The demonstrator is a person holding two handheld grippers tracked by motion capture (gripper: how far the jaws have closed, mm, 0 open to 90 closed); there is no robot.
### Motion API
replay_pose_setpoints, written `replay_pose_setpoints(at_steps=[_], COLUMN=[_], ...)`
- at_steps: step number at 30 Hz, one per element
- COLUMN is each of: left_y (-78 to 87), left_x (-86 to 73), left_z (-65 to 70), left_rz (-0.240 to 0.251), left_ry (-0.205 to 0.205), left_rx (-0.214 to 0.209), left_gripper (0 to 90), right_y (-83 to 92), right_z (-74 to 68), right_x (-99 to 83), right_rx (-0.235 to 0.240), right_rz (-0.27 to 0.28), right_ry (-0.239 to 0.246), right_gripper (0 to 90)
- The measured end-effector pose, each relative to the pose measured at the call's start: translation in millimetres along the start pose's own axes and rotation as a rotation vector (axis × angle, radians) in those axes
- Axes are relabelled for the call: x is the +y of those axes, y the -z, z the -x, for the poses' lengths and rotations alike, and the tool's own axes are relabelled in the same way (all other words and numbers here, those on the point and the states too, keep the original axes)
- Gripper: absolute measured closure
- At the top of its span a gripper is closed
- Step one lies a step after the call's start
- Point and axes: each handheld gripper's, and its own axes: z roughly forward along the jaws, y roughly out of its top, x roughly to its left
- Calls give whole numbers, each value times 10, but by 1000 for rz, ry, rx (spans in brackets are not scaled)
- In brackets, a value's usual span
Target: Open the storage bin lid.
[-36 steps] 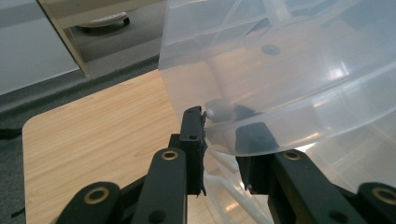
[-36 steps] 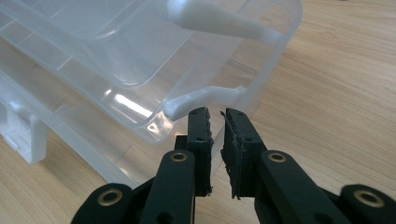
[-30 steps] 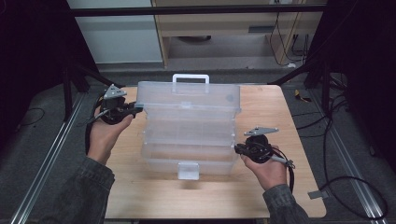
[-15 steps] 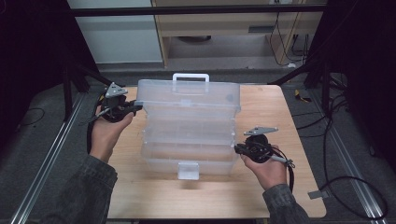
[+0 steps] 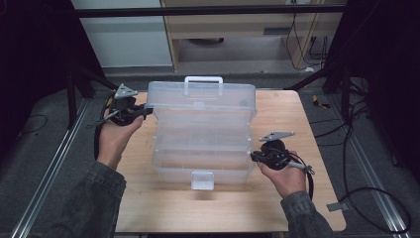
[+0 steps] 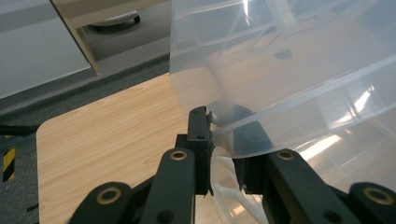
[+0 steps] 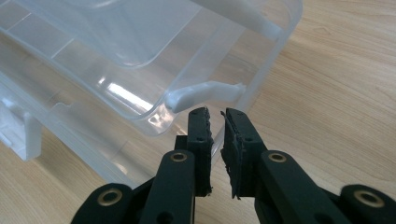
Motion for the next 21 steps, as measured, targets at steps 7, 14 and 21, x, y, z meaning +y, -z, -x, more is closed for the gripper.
replay_pose_setpoints(at_steps=[7,14,21], left_y=[-26,-48,-70], left_x=[26,37,67], left_z=[-4,-17,-35], left_rz=[1,9,7], left_ry=[4,19,22], left_rx=[0,-5,-5], left_gripper=[777,779,778], right_y=[-2,-8,-16], right_z=[28,47,55], right_x=[2,8,22], right_rx=[0,0,-10], right_rz=[3,4,1], right_ry=[-6,-13,-7], right_gripper=[809,810,810])
